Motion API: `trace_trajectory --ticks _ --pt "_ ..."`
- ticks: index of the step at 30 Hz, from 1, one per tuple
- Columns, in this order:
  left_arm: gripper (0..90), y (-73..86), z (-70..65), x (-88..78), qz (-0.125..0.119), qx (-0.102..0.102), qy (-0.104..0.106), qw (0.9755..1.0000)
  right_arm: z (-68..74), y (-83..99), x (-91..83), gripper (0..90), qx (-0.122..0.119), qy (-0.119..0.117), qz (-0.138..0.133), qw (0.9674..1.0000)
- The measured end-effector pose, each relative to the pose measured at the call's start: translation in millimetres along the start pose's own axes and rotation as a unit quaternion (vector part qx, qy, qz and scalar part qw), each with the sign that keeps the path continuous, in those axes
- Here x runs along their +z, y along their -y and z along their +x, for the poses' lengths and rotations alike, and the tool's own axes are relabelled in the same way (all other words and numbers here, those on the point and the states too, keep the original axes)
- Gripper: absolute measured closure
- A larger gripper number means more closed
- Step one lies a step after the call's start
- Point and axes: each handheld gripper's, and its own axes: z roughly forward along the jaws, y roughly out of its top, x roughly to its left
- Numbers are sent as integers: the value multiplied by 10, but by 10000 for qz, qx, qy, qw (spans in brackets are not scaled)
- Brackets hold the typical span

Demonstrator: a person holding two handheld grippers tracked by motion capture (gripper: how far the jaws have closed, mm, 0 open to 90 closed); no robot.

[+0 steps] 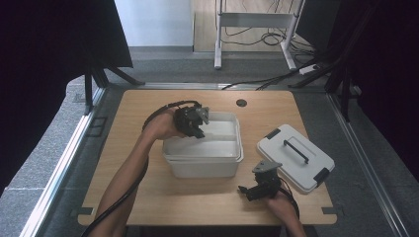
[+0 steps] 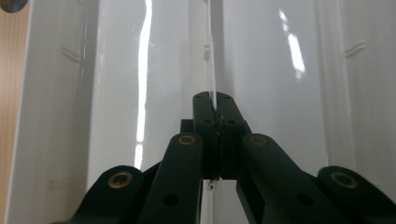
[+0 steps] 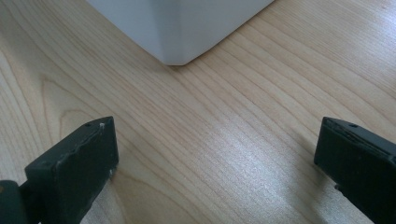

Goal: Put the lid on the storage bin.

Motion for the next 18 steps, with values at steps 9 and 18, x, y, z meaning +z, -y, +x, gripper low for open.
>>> trace_trajectory --ticks 9,18 --pt "886 53 22 155 -131 -166 119 9997 0 0 0 0 -6 0 -1 10000" --pt "659 151 -16 34 -544 -523 -217 9969 -1 0 0 0 -6 -2 1 10000"
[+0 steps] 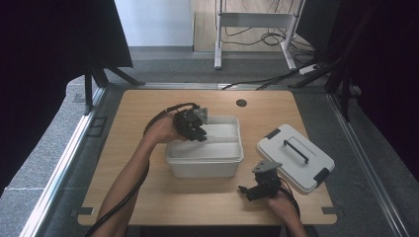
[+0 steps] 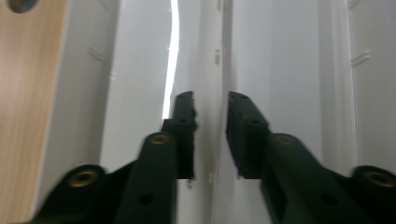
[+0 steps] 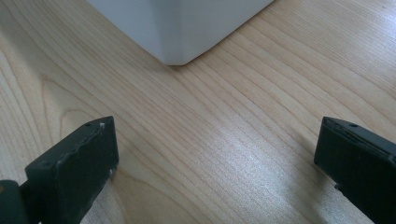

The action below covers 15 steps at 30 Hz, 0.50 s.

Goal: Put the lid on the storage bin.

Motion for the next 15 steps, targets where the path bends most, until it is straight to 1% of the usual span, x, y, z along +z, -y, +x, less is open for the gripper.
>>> trace_trajectory --ticks 4,6,7,9,10,12,13,15 --pt "513 88 -7 -101 -190 -280 -202 9992 0 1 -2 0 -13 -15 -2 10000" --pt "439 150 -16 -150 -282 -433 -299 9982 -2 2 -5 0 -14 -27 -2 10000" --pt "399 183 -23 -175 -329 -526 -365 9974 -3 1 -6 1 -13 -29 0 10000" --pt "345 257 -34 -227 -400 -692 -431 9959 -2 -8 -11 12 -16 -33 35 10000" --pt "307 295 -43 -251 -457 -786 -501 9946 -1 -14 -15 20 -21 -47 67 10000" --pt "258 381 -58 -309 -582 -952 -540 9923 1 -26 -24 35 -45 -72 110 9999" --pt "230 422 -70 -336 -656 -1047 -570 9907 2 -31 -26 40 -42 -92 123 9999" --pt "184 512 -97 -406 -702 -1174 -666 9884 6 -48 -35 47 -60 -131 162 9998"
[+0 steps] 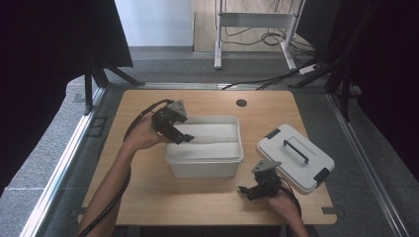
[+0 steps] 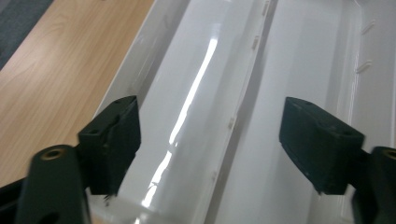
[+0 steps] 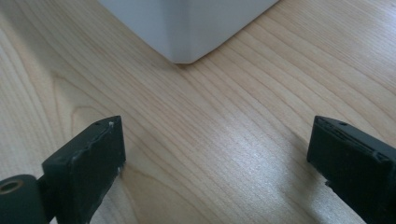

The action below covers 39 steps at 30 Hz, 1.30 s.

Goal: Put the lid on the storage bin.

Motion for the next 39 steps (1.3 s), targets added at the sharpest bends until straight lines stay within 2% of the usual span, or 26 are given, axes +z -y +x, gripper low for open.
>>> trace_trajectory --ticks 4,8,11,15,20,26,34,36,39 --pt "139 146 -8 -171 -166 -219 -186 9994 -3 -46 -45 61 4 -5 -48 10000" --pt "73 353 -58 -332 -403 -548 -297 9972 -49 -119 -136 74 23 -26 -117 9999" --pt "27 518 -117 -380 -518 -743 -347 9953 -95 -180 -206 74 14 -8 -142 9999" --pt "0 776 -208 -392 -576 -906 -450 9932 -203 -271 -314 74 52 45 -184 9998" --pt "0 1121 -309 -315 -553 -1122 -548 9906 -353 -356 -421 89 123 185 -220 9995" --pt "0 1508 -449 -140 -532 -1401 -641 9866 -482 -450 -515 89 157 268 -265 9992" --pt "0 1784 -664 76 -647 -1652 -815 9808 -679 -533 -572 89 260 404 -264 9985" --pt "0 1822 -714 154 -639 -1661 -855 9803 -737 -550 -608 103 266 462 -301 9981" --pt "0 1857 -775 270 -573 -1652 -850 9809 -825 -567 -670 125 328 566 -329 9973"
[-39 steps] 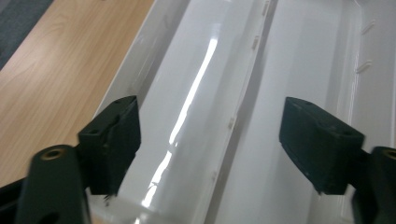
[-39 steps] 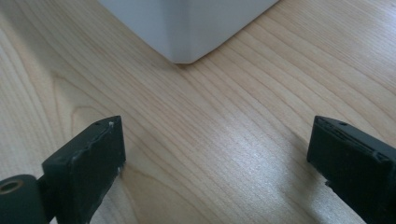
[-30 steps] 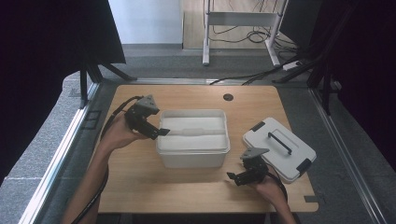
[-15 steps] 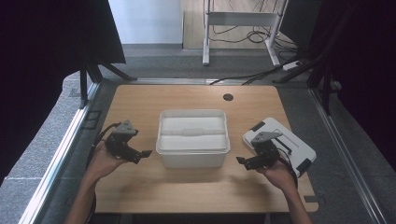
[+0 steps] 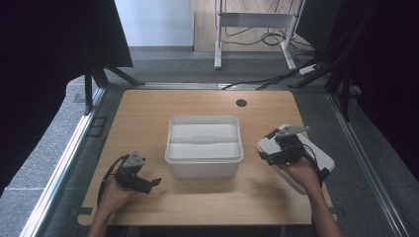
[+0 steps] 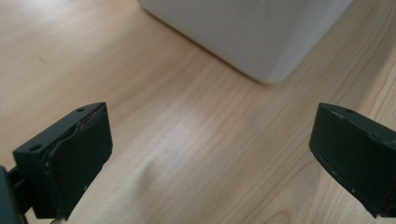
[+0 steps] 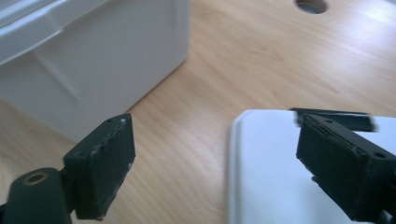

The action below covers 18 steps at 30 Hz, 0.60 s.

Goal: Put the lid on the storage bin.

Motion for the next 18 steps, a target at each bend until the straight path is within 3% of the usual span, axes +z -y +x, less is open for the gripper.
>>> trace_trajectory --ticks 8,11,15,18 --pt "0 139 -123 173 -3 -80 15 10000 -322 17 -80 126 292 316 193 9989" --pt "0 133 -154 179 39 12 -11 10000 -442 52 -82 139 385 434 327 9978" --pt "0 113 -199 227 296 141 -48 9995 -551 113 -53 270 398 565 683 9953" --pt "0 102 -211 244 324 130 63 9994 -624 161 -6 368 367 675 1052 9915"
